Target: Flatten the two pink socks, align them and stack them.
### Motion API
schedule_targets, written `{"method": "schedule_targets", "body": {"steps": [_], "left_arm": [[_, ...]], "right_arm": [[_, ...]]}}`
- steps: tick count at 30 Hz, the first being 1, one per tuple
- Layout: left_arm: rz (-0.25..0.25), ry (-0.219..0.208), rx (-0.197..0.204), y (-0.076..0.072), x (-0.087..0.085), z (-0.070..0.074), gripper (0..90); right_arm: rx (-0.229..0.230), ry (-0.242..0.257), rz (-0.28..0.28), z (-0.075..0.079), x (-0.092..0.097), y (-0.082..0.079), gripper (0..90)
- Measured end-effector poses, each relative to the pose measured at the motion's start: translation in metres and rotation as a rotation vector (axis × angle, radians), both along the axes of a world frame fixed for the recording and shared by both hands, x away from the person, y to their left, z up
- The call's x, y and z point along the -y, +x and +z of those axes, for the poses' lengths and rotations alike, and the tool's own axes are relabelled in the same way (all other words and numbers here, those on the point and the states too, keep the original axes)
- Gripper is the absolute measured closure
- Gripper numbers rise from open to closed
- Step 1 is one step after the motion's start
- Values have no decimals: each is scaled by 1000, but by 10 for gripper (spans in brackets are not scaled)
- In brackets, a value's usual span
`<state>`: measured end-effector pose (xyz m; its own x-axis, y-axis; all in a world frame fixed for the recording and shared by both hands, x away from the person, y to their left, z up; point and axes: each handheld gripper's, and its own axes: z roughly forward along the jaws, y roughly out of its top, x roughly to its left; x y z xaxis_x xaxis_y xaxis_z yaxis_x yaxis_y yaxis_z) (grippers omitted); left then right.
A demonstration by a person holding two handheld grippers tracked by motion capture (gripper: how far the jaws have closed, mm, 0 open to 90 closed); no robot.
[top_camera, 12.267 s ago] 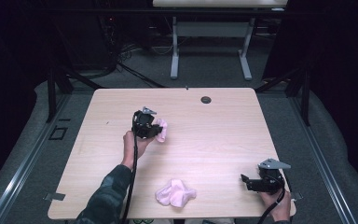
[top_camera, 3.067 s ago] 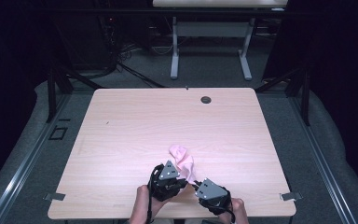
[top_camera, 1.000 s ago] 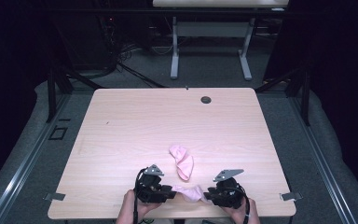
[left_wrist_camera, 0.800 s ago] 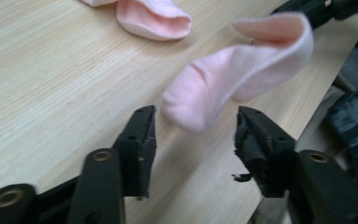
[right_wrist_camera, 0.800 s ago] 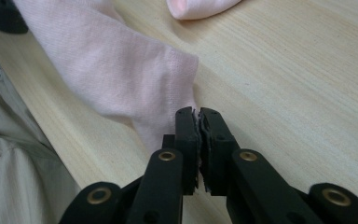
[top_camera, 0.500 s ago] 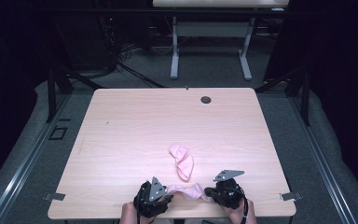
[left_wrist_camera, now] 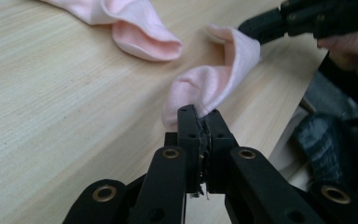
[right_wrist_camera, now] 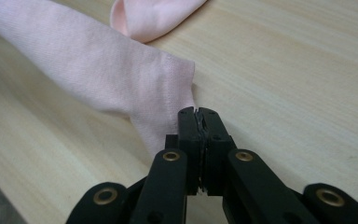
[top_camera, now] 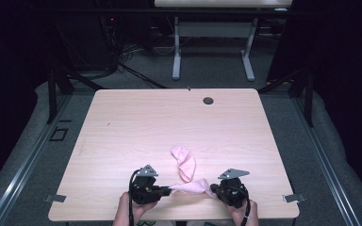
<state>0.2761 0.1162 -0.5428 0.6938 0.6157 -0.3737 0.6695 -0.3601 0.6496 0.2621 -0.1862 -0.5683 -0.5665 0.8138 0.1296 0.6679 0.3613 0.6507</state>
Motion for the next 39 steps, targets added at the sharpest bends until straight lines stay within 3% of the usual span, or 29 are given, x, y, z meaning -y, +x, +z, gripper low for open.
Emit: {"method": "schedule_targets", "body": {"steps": [3,5,10,13,15,17,20,25,27,31,37,39], "left_arm": [[39,-13,-10,13,-3,-5,821],[49,-5,-9,19,-3,-8,785],[45,14,-6,20,1,-16,765],[51,34,7,21,2,-18,766],[45,48,11,22,4,-20,778],[36,60,12,23,6,-23,825],[19,84,13,23,10,-28,896],[5,114,39,20,17,-31,900],[1,113,35,20,18,-32,900],[-5,122,37,16,13,-30,900],[5,89,41,-6,-2,-24,900],[19,92,53,-8,-5,-23,900]], "right_arm": [[2,15,-12,2,2,4,848],[-16,29,7,2,3,7,744],[-43,44,38,1,3,8,617],[-42,38,35,0,3,8,546],[-31,25,44,0,1,7,543],[-37,-2,51,0,-1,6,556],[-39,-1,55,-2,-4,4,658],[-40,6,58,-1,-4,2,823],[-42,19,59,0,-2,2,829],[-81,62,64,7,4,-4,835],[-122,212,67,26,22,-21,837],[-146,231,65,29,25,-23,836]]}}
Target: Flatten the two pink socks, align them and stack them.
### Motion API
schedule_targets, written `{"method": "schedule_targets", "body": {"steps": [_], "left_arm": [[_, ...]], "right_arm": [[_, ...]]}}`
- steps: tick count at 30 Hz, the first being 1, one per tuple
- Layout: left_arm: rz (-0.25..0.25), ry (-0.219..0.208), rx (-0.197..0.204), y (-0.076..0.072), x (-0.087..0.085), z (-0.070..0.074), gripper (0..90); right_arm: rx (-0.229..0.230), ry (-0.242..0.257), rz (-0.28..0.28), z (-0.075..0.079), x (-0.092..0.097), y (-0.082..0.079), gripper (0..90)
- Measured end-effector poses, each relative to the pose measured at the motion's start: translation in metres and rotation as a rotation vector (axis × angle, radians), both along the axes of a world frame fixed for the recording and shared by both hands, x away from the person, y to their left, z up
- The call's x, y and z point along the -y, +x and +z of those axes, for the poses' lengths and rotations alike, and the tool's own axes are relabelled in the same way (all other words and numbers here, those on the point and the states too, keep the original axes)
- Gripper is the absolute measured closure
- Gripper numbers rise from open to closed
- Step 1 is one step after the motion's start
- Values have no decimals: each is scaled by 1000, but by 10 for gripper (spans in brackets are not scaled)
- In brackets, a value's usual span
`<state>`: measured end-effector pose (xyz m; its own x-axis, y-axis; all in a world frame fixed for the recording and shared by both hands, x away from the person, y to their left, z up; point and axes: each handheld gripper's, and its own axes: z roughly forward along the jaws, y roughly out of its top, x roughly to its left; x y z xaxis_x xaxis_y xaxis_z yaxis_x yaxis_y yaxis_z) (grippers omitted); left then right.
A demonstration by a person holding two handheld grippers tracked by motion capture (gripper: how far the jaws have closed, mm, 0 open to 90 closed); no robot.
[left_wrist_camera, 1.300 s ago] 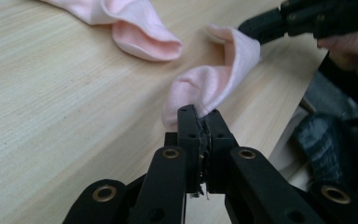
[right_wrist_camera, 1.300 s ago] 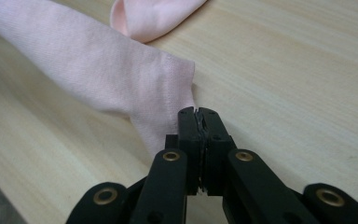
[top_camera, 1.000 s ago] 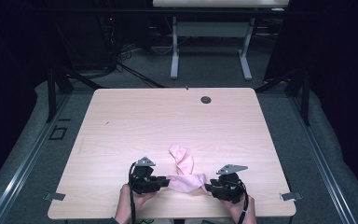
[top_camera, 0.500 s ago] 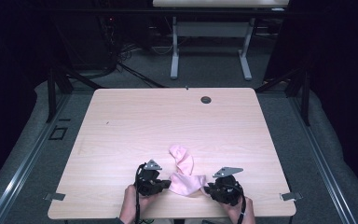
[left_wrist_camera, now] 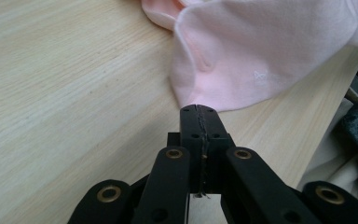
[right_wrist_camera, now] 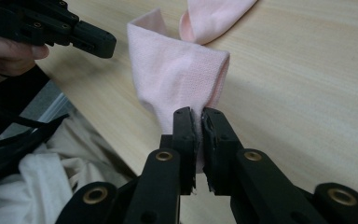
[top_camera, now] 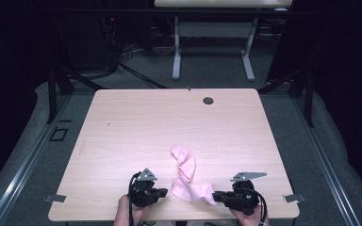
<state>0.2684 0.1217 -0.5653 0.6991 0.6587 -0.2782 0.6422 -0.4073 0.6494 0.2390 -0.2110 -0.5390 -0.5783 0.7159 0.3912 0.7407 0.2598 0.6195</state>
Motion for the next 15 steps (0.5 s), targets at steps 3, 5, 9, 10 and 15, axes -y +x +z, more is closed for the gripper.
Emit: {"method": "schedule_targets", "body": {"steps": [3,5,9,10,15], "left_arm": [[4,-20,16,5,2,0,797],[-5,-10,28,8,10,0,646],[-15,56,63,17,29,-5,540],[-16,73,70,19,32,-7,571],[-25,120,117,19,39,-7,876]], "right_arm": [[-12,-8,-21,-1,2,4,834],[-16,-12,-32,-5,2,7,833],[-8,-49,-38,-7,0,9,833],[-2,-56,-38,-8,-1,9,833],[23,-95,-39,-9,-5,9,834]]}}
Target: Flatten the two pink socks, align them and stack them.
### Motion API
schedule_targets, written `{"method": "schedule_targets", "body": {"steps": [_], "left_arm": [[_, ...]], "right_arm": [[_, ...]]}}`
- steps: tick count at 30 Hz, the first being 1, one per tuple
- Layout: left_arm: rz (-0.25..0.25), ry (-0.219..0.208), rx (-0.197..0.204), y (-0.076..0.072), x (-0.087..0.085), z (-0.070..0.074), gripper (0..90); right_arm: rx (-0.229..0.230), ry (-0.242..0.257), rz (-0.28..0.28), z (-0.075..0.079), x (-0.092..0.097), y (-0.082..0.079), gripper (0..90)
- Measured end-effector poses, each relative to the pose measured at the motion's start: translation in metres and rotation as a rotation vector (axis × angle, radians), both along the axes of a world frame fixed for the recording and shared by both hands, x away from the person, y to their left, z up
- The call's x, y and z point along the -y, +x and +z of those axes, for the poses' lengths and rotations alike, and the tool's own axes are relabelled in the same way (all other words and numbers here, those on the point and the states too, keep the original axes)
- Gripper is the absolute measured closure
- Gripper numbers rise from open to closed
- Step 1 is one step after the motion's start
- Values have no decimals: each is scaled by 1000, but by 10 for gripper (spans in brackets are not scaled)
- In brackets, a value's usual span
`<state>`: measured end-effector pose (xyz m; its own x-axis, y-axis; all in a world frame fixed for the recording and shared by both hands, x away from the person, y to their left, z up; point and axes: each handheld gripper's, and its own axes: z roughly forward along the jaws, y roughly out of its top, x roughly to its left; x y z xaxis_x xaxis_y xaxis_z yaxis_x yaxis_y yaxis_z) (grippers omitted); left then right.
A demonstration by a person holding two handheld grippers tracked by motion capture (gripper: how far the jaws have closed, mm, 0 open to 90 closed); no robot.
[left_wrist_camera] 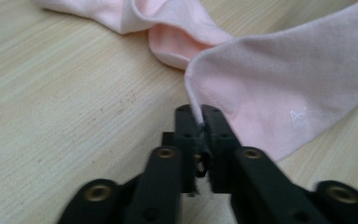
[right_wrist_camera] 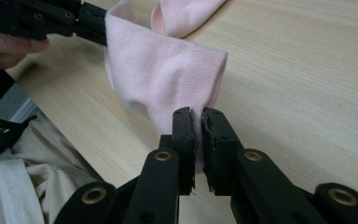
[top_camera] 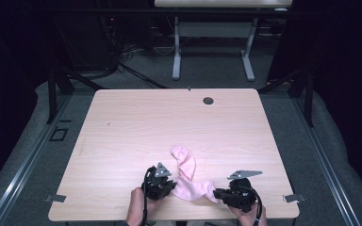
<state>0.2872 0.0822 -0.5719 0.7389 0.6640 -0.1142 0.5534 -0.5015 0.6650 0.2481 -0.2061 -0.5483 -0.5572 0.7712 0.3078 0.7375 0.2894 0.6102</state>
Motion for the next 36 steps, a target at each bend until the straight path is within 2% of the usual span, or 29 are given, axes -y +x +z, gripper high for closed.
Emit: {"method": "schedule_targets", "body": {"steps": [4,7,9,11,13,15,17,21,23,25,26,28,30,32,34,36], "left_arm": [[-7,8,-20,-14,-7,8,885],[4,-39,-65,-26,-19,13,886],[12,-41,-84,-31,-27,14,885],[26,-65,-114,-33,-32,13,885],[33,-60,-119,-32,-35,12,884],[42,-70,-134,-29,-37,12,884],[24,-133,-166,-29,-41,15,884],[14,-153,-136,-40,-47,34,884],[9,-170,-127,-48,-51,41,882],[12,-167,-129,-51,-53,40,880],[13,-159,-133,-50,-54,37,878],[31,-135,-147,-46,-53,27,876],[42,-89,-140,-40,-50,18,872],[54,-65,-133,-34,-49,14,847],[71,-58,-116,-30,-49,16,713],[109,-69,-94,-27,-49,20,589]], "right_arm": [[14,-1,-16,2,3,-2,836],[7,22,-33,3,7,-3,837],[0,29,-46,4,8,-1,837],[-31,2,-39,1,4,5,835],[-57,-29,-31,-4,-1,14,830],[-50,-76,-28,-7,-8,20,828],[-42,-98,-24,-5,-14,22,833],[11,-82,-14,20,-13,9,835],[20,-65,-2,33,-10,0,834],[15,-41,14,39,-7,-9,830],[5,-36,15,38,-8,-10,825],[-22,-56,19,29,-10,-7,817],[-42,-95,11,14,-16,2,803],[-48,-132,10,2,-19,12,745],[-27,-159,10,-3,-21,17,637],[0,-129,12,0,-18,22,559]]}}
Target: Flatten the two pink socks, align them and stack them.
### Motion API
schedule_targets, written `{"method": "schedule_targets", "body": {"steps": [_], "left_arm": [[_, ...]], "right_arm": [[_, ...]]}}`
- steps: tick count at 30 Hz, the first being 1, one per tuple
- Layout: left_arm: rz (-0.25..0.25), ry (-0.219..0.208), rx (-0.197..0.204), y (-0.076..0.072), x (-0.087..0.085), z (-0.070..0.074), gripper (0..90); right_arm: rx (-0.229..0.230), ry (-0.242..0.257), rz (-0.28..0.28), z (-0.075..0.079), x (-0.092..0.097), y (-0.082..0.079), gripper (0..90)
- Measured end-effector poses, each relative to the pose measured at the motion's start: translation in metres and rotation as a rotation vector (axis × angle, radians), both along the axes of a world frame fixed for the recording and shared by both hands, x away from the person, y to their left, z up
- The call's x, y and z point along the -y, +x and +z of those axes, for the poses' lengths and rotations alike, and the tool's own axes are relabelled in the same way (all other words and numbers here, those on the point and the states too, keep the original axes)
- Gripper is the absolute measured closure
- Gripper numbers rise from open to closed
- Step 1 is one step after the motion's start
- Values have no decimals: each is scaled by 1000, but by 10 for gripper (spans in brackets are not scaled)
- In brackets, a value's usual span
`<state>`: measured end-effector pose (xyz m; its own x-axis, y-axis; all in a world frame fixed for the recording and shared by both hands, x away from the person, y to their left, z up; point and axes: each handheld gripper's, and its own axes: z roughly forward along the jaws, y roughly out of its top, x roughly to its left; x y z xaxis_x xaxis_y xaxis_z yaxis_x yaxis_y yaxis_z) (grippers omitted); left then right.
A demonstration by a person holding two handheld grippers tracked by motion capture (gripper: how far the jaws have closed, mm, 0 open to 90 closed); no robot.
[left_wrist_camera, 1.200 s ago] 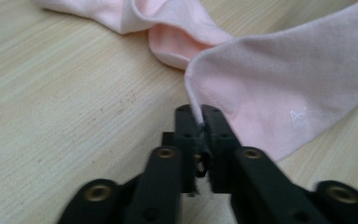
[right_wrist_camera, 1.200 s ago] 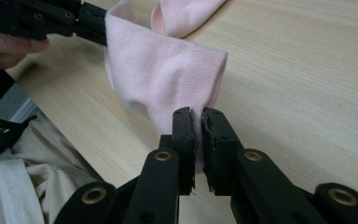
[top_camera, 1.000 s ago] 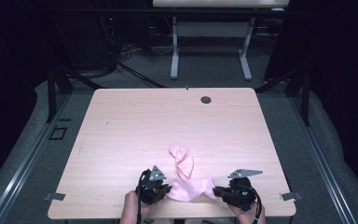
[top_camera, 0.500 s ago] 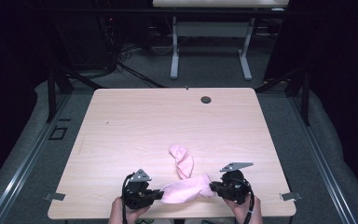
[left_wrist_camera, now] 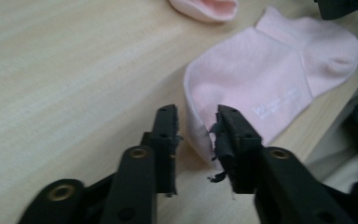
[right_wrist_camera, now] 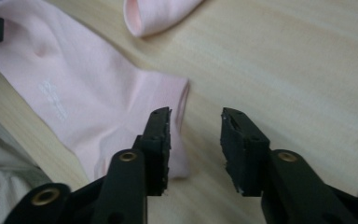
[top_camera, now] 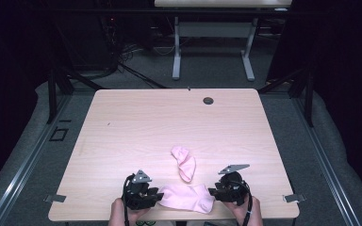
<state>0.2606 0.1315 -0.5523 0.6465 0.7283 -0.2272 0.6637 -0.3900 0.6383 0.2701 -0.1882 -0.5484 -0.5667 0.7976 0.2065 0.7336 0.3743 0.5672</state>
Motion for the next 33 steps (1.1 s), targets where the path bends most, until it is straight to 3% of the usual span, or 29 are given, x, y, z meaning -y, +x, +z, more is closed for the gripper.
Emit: {"method": "schedule_targets", "body": {"steps": [3,5,8,13,16,22,25,28,33], "left_arm": [[29,-2,26,8,3,6,462],[42,-11,26,15,7,7,416],[43,-15,20,25,14,6,403],[44,-15,-10,35,20,1,389],[46,-17,-24,38,19,-1,358],[44,-22,-35,41,21,-1,304],[43,-30,-36,44,23,0,302],[28,-32,-38,48,26,0,323],[6,-32,-45,54,34,-2,367]], "right_arm": [[38,29,22,9,1,11,514],[68,20,41,18,-4,24,506],[112,-3,95,29,-18,49,501],[144,-62,185,37,-50,96,494],[132,-98,240,34,-69,122,495],[42,-144,312,17,-104,163,522],[-6,-196,331,7,-112,174,658],[-19,-177,314,4,-112,175,847],[28,-161,260,19,-101,161,884]]}}
